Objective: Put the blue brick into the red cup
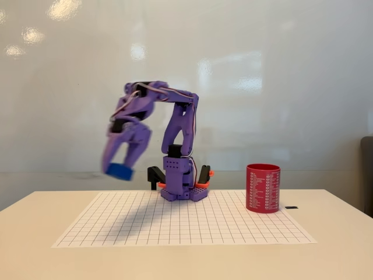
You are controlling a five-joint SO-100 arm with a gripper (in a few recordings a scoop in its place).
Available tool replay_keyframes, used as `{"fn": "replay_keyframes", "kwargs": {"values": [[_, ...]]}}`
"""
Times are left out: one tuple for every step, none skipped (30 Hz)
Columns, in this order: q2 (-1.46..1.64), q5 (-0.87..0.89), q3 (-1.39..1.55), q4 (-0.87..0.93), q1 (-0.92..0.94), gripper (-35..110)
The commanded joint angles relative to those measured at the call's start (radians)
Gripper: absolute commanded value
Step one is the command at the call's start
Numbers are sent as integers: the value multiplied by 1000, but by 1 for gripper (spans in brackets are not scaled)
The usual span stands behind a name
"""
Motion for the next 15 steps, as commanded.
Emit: {"fn": "replay_keyframes", "kwargs": {"values": [[120,31,-86,72,-321,-1],[130,31,-86,89,-396,-1],[143,38,-86,100,-468,-1],[152,43,-87,112,-540,-1],[161,48,-89,123,-607,-1],[166,63,-94,132,-672,-1],[166,69,-104,149,-735,-1],[170,71,-110,164,-799,-1],[183,75,-112,173,-859,-1],[196,69,-112,184,-920,-1],[213,67,-114,193,-976,-1],[227,61,-115,204,-1035,-1],[236,60,-117,215,-1092,-1],[244,66,-121,227,-1149,-1],[249,69,-121,239,-1203,-1]]}}
